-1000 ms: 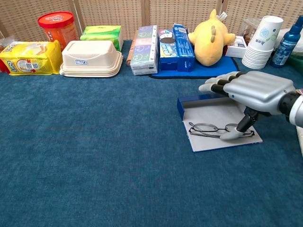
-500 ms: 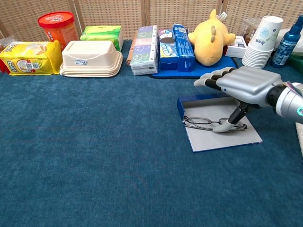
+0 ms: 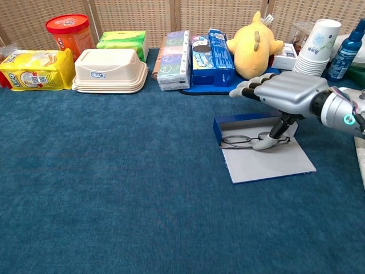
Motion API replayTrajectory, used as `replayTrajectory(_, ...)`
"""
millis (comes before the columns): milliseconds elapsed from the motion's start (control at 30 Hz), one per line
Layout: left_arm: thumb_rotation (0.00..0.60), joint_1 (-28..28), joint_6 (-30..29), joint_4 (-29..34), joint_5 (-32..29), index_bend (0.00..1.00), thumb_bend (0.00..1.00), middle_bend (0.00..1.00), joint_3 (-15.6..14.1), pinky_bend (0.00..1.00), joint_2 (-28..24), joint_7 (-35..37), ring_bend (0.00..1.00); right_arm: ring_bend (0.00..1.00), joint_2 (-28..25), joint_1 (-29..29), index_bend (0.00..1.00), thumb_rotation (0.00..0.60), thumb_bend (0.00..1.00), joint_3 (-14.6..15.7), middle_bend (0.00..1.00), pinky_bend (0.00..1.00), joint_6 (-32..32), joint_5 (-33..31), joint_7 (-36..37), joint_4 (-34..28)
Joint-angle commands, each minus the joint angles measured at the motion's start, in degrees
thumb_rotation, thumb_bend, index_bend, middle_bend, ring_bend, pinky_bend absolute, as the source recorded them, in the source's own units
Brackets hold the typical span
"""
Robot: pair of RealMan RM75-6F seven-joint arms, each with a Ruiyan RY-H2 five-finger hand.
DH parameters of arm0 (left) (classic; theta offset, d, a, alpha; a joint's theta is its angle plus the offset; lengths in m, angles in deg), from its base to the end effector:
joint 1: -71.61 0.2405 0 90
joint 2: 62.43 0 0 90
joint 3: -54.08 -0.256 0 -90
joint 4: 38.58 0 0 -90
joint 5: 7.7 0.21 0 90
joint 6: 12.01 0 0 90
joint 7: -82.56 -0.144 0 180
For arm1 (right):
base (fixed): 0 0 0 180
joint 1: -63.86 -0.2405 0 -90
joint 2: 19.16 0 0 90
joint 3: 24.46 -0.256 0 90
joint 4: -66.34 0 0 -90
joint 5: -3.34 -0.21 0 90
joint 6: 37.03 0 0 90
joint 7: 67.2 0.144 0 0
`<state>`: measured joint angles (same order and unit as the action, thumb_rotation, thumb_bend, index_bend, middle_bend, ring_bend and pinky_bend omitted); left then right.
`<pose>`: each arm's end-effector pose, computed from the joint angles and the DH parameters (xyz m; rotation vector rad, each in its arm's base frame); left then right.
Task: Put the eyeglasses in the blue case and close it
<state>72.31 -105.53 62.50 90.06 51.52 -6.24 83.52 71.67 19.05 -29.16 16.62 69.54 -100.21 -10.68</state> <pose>-0.2776 0.1302 0.1848 -1.4541 -0.8797 -1.0033 -0.1677 -0.3477 -0.0325 2.0242 -0.5745 0.6665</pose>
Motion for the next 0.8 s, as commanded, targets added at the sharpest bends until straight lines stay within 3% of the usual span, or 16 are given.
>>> replayTrajectory(33, 0.600, 0.0, 0.1, -0.1, -0.1, 0.06, 0.31, 0.06, 0.0, 0.00, 0.1, 0.0, 0.00, 0.00, 0.2, -0.3, 0.00, 0.300, 0.03, -0.4, 0.00, 0.05, -0.5, -0.3, 0.0, 0.6)
replayTrajectory(800, 0.600, -0.3, 0.8, -0.4, -0.8, 0.06, 0.31, 0.06, 0.3, 0.00, 0.4, 0.1, 0.00, 0.00, 1.7, -3.3, 0.00, 0.300, 0.02, -3.7, 0.00, 0.05, -3.7, -4.6, -1.4, 3.6)
